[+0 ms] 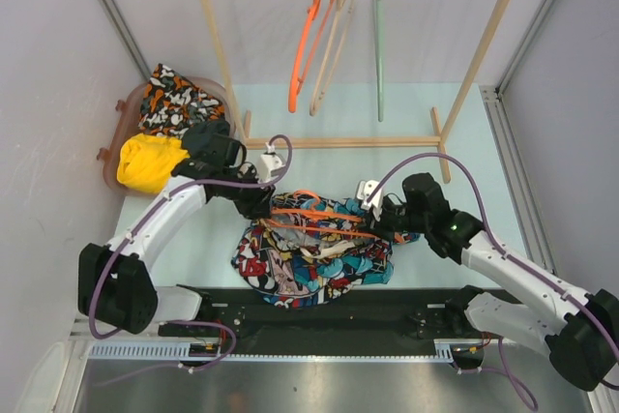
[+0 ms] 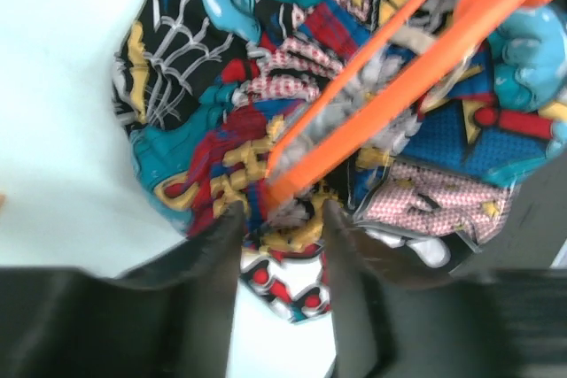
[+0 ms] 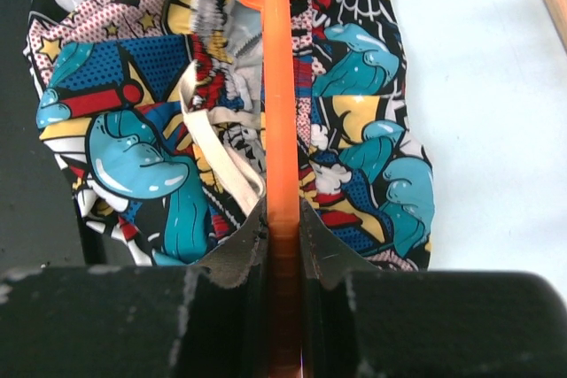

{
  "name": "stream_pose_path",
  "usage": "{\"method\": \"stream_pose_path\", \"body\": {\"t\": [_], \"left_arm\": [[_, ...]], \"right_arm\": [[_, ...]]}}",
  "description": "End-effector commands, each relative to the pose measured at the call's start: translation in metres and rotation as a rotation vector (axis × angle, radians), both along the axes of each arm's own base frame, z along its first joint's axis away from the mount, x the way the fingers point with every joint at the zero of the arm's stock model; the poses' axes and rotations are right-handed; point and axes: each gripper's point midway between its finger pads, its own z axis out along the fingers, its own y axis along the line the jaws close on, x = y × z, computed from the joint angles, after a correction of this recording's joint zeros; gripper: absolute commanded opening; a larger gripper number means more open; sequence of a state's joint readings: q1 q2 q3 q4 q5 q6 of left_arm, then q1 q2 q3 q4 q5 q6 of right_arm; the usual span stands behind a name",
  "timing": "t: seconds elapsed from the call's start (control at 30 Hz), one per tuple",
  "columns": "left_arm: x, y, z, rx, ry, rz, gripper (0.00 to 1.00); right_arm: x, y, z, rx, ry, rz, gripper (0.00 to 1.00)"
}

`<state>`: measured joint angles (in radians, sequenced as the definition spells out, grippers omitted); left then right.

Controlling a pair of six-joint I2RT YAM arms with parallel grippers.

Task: Place the shorts on the hanger

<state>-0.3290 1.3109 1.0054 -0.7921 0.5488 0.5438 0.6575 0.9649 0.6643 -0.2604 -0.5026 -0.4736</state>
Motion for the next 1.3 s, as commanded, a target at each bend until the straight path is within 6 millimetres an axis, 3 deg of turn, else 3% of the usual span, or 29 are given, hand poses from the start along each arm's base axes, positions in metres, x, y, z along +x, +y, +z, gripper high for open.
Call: {"method": "stream_pose_path", "body": {"t": [0.0,0.07,0.17,0.3,0.43,0.6,0.7,0.8,0.83,0.9,0.93,1.0,1.03,1.07,1.13,1.17,1.23,1.27], "left_arm": [[0.002,0.006,0.040,-0.192,0.016,-0.030,0.58],[0.003,0.028,0.044,-0.195,-0.004,-0.050,0.82],[0.005,0.049,0.046,-0.158,-0.085,-0.114,0.86],[0.004,0.064,0.026,-0.049,-0.176,-0.214,0.84],[0.013,0.061,0.016,-0.031,-0.300,-0.308,0.83],[0.014,0.029,-0.002,-0.019,-0.353,-0.399,0.82],[0.015,0.010,-0.004,-0.063,-0.369,-0.407,0.75],[0.008,0.001,-0.011,-0.063,-0.335,-0.443,0.52],[0.005,-0.002,-0.013,-0.058,-0.323,-0.460,0.37],[0.003,-0.004,-0.012,-0.068,-0.290,-0.456,0.23],[0.002,-0.003,-0.012,-0.067,-0.284,-0.452,0.04],[0.001,-0.001,-0.014,-0.057,-0.278,-0.443,0.00],[0.001,0.002,-0.014,-0.039,-0.292,-0.437,0.00],[-0.002,0.005,-0.017,-0.031,-0.290,-0.434,0.00],[-0.004,0.009,-0.013,-0.019,-0.317,-0.429,0.00],[-0.005,0.010,-0.013,-0.018,-0.317,-0.427,0.00],[-0.008,0.012,-0.008,-0.012,-0.337,-0.423,0.00],[-0.011,0.013,-0.009,-0.009,-0.336,-0.428,0.00]], "right_arm": [[0.010,0.020,0.026,0.110,-0.084,0.041,0.00],[0.009,0.020,0.024,0.114,-0.082,0.053,0.00],[0.009,0.022,0.022,0.118,-0.084,0.066,0.00],[0.011,0.025,0.021,0.123,-0.095,0.078,0.00],[0.013,0.025,0.024,0.128,-0.111,0.083,0.00],[0.011,0.026,0.025,0.133,-0.120,0.098,0.00],[0.009,0.027,0.026,0.138,-0.119,0.109,0.00],[0.008,0.028,0.028,0.147,-0.119,0.116,0.00],[0.008,0.028,0.030,0.151,-0.122,0.115,0.00],[0.009,0.028,0.030,0.153,-0.119,0.110,0.00],[0.009,0.028,0.030,0.152,-0.119,0.105,0.00],[0.009,0.025,0.029,0.149,-0.106,0.091,0.00],[0.009,0.023,0.030,0.148,-0.100,0.081,0.04],[0.008,0.019,0.032,0.151,-0.095,0.065,0.21],[0.008,0.012,0.038,0.164,-0.059,0.009,0.45],[0.005,0.004,0.044,0.172,-0.047,-0.023,0.70],[0.005,-0.008,0.060,0.210,-0.011,-0.110,0.83],[0.000,-0.016,0.061,0.206,0.030,-0.142,0.95]]}}
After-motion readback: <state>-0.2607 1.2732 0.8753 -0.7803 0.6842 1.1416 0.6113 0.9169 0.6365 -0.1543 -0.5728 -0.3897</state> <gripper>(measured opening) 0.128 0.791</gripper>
